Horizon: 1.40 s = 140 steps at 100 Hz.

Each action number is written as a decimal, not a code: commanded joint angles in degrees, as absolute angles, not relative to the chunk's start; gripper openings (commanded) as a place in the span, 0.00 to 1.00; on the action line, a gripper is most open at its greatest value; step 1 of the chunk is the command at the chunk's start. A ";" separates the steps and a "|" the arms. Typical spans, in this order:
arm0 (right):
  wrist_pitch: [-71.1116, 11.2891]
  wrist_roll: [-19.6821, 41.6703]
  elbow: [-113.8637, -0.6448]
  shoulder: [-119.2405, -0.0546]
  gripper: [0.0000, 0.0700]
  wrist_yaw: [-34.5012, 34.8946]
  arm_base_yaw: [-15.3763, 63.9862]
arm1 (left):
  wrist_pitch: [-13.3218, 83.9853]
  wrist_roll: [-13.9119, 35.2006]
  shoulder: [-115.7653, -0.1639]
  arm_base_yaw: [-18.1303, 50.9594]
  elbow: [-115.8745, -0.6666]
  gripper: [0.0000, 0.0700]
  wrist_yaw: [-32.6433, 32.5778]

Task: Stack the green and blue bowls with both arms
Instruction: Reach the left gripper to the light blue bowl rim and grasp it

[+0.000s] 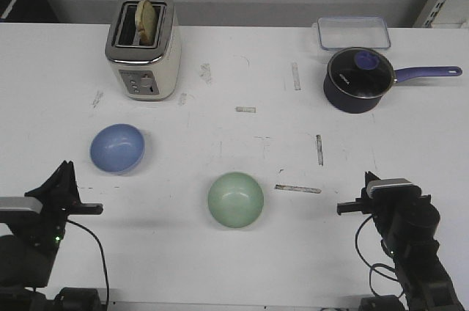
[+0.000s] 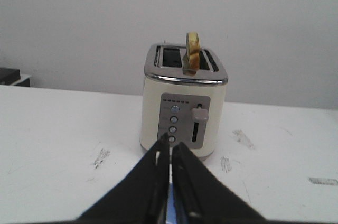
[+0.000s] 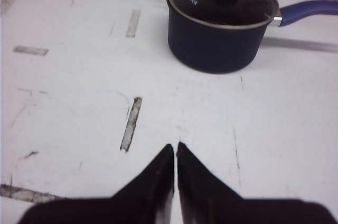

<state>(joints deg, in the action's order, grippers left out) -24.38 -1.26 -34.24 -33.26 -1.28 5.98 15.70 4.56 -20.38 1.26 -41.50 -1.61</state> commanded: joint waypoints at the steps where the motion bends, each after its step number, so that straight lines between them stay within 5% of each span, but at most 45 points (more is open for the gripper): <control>1: -23.53 -1.52 -34.81 -33.47 0.00 -1.23 6.02 | 20.21 1.39 -26.70 1.19 -51.07 0.16 -1.65; 15: -23.22 -1.50 -34.81 -33.91 0.00 -1.02 6.02 | 28.67 0.49 -38.72 1.13 -63.86 0.59 -1.67; 22: -23.09 -1.50 -34.81 -34.37 0.00 -0.80 6.02 | 32.25 0.99 -43.83 1.08 -68.01 0.72 -1.74; 47: -23.11 -1.52 -34.81 -37.50 0.00 2.00 6.07 | 35.59 5.65 -58.35 -2.31 -70.41 0.72 -1.72; 106: -22.72 -1.52 -34.81 -37.93 0.00 2.07 6.07 | 40.36 5.65 -89.38 -11.03 -70.41 0.69 1.54; 115: -22.70 -1.52 -34.81 -37.93 0.00 2.07 6.07 | 40.36 5.65 -91.44 -11.03 -70.41 0.59 3.07; 134: -22.72 -1.52 -34.81 -37.95 0.00 2.07 6.07 | 40.18 5.65 -92.07 -11.03 -70.43 0.05 3.27; 140: -22.72 -1.52 -34.81 -37.95 0.00 2.07 6.07 | 40.18 5.67 -91.68 -11.03 -70.43 0.00 3.27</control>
